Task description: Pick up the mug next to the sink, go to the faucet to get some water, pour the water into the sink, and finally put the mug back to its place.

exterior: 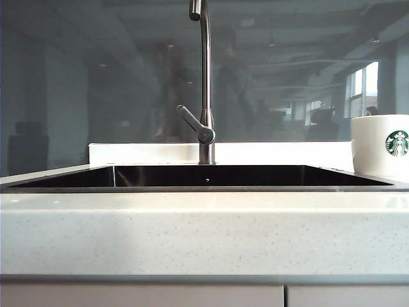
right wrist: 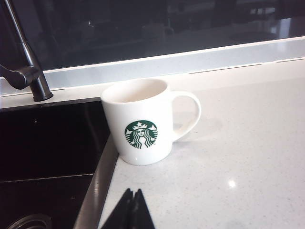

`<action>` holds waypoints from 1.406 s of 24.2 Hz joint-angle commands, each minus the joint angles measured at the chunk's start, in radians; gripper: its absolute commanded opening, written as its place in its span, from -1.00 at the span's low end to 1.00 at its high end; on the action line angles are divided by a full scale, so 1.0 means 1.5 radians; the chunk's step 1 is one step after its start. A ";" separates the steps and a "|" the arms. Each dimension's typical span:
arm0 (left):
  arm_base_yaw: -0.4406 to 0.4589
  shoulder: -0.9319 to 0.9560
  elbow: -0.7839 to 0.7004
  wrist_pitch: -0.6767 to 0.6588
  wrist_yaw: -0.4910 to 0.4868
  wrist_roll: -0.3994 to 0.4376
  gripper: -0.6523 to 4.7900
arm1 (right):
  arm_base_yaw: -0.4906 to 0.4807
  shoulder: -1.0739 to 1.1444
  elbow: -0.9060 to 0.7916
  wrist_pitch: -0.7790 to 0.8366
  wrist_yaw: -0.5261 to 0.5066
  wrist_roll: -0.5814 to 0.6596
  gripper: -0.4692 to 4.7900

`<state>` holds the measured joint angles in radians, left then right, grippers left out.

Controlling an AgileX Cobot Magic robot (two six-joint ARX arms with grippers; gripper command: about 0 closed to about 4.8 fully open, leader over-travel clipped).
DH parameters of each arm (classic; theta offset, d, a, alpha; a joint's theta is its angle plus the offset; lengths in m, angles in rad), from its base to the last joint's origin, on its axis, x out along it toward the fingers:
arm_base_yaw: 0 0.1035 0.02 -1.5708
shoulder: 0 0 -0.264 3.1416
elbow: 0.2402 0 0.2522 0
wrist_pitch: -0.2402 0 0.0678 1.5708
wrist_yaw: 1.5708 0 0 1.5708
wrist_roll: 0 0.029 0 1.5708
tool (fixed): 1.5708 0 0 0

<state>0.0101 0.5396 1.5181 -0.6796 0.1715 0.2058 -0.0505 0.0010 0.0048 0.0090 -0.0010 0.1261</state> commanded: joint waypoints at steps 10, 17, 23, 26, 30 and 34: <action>0.000 -0.268 -0.782 0.486 -0.007 -0.203 -0.77 | 0.000 -0.002 -0.002 0.011 -0.001 -0.002 -0.86; 0.002 -0.327 -0.991 0.604 -0.076 -0.205 -0.77 | 0.000 -0.002 -0.002 0.011 -0.001 -0.002 -0.86; 0.001 -0.357 -1.005 0.572 -0.089 -0.172 -0.77 | 0.000 -0.002 -0.002 0.011 -0.001 -0.002 -0.86; 0.001 -0.357 -1.006 0.549 -0.126 -0.142 -0.77 | 0.000 -0.002 -0.002 0.012 -0.001 -0.002 -0.86; 0.001 -0.357 -1.005 0.539 -0.145 -0.142 -0.77 | 0.000 -0.002 -0.002 0.012 -0.001 -0.002 -0.86; 0.001 -0.357 -1.005 0.539 -0.144 -0.142 -0.77 | 0.000 -0.002 -0.002 0.012 -0.001 -0.002 -0.86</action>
<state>0.0097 0.0044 0.0074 0.1158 -0.0422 -0.0143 -0.0505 0.0010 0.0048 0.0090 -0.0013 0.1261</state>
